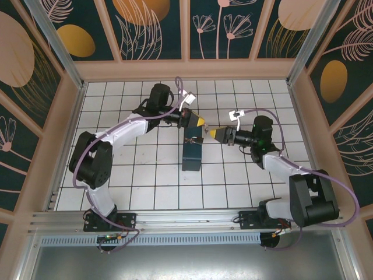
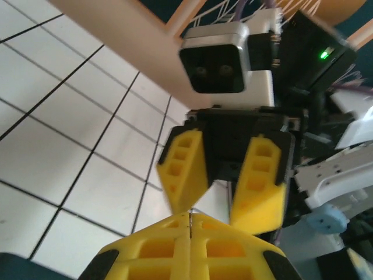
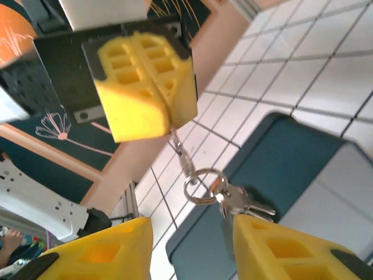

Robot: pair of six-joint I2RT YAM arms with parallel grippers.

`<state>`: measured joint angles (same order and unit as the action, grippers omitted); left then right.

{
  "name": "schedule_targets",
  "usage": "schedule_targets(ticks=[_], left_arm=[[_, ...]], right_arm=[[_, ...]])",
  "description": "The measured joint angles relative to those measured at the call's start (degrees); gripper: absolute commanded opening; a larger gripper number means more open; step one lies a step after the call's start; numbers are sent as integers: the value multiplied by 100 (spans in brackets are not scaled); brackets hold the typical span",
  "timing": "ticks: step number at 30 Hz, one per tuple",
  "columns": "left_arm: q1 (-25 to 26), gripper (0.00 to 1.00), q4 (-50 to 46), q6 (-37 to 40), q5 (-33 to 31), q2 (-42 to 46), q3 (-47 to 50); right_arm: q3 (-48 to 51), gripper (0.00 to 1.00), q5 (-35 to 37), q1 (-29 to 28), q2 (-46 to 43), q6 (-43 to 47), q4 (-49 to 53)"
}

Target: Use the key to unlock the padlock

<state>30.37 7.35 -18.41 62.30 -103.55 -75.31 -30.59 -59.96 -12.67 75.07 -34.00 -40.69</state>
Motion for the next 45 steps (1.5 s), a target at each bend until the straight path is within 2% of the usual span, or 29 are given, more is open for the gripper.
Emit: schedule_targets(ticks=[3, 9, 17, 29, 41, 45], left_arm=[[0, 0, 896, -706, 24, 87, 315], [0, 0, 1700, -1412, 4, 87, 555], [0, 0, 2579, -2076, -42, 87, 785], [0, 0, 3021, -2435, -92, 87, 826], [0, 0, 3305, -2586, -129, 90, 879], [0, 0, 3375, -2649, -129, 94, 929]], right_arm=[[50, 43, 46, 111, 195, -717, -1049], [55, 43, 37, 170, 487, -1596, -2321], [55, 43, -9, 127, 627, -2020, -2896], [-24, 41, -52, -66, 940, -2347, -3355], [-125, 26, -96, -133, 1137, -2688, -3823], [-129, 24, -111, -173, 1217, -2774, -3923]])
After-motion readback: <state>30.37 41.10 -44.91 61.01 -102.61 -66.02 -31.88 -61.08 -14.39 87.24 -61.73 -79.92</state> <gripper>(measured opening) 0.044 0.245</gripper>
